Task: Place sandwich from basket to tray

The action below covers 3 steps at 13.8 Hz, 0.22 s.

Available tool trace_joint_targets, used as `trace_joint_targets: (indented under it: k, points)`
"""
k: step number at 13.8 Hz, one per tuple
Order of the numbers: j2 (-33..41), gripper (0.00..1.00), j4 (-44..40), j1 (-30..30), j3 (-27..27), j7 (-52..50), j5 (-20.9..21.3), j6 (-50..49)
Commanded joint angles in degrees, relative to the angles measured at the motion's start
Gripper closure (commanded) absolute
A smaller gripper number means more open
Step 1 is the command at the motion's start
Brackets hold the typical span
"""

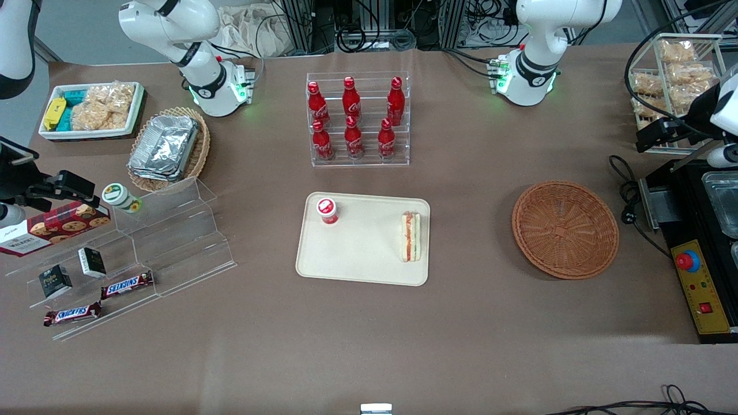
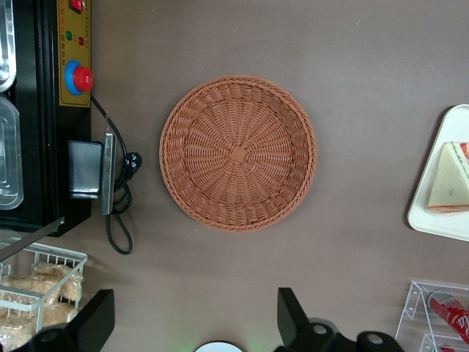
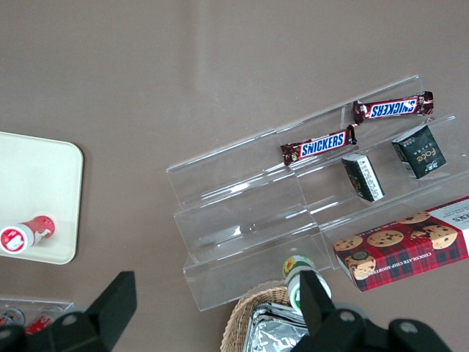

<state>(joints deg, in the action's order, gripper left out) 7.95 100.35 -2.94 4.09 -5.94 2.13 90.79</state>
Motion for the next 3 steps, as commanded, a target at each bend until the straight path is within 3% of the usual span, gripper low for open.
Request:
trace_joint_targets:
  k: [1, 3]
  points:
    - [0.8, 0.0, 0.8, -0.7, 0.0, 1.5, -0.2, 0.3]
    - [0.7, 0.0, -0.1, -0.6, 0.0, 1.5, -0.3, 0.4]
